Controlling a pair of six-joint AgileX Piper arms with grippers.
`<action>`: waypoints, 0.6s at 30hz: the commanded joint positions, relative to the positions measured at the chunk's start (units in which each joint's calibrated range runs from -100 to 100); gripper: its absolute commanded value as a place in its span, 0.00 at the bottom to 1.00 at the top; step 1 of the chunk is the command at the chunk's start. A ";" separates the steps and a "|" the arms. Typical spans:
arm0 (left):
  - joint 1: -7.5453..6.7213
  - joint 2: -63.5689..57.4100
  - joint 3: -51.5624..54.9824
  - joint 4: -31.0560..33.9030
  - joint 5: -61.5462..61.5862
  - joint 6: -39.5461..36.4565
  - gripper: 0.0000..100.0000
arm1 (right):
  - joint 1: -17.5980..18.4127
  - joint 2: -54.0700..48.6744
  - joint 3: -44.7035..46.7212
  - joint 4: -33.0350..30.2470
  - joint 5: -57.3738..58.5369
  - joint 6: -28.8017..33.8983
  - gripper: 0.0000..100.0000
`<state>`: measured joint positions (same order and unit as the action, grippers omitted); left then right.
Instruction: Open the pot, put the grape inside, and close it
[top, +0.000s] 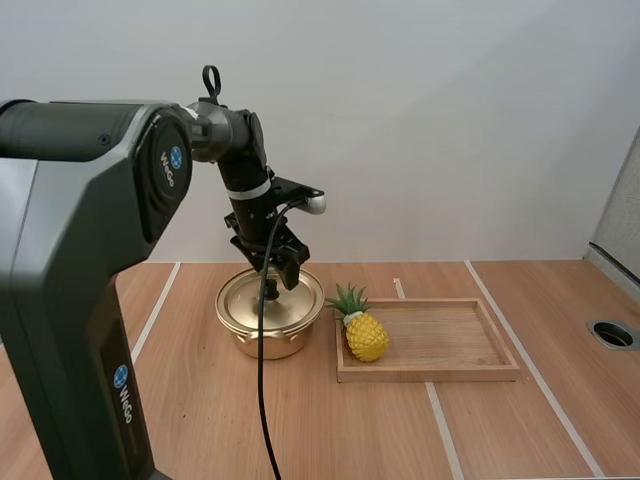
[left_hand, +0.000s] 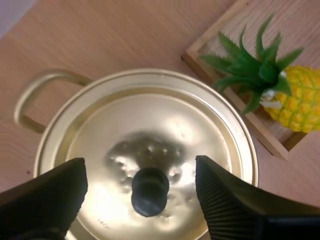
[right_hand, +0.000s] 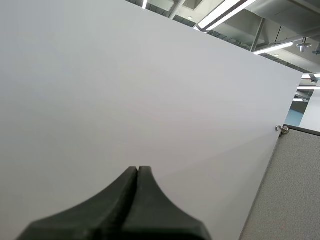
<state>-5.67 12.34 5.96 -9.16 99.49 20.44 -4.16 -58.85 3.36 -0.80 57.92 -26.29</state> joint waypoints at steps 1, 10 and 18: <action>-0.06 -2.54 -3.73 0.02 0.51 -2.04 1.00 | -0.23 -0.03 -0.53 0.26 -1.78 -0.09 0.00; -0.06 -15.22 -18.12 4.11 0.51 -5.76 1.00 | -0.23 -0.08 -0.53 1.49 -2.14 -0.09 0.00; 0.01 -29.79 -29.05 7.91 0.51 -10.54 1.00 | -0.23 -0.08 -0.53 4.01 -2.33 0.27 0.00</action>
<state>-5.67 -13.63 -20.76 -2.33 100.00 11.90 -4.16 -58.85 3.36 2.46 57.22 -26.20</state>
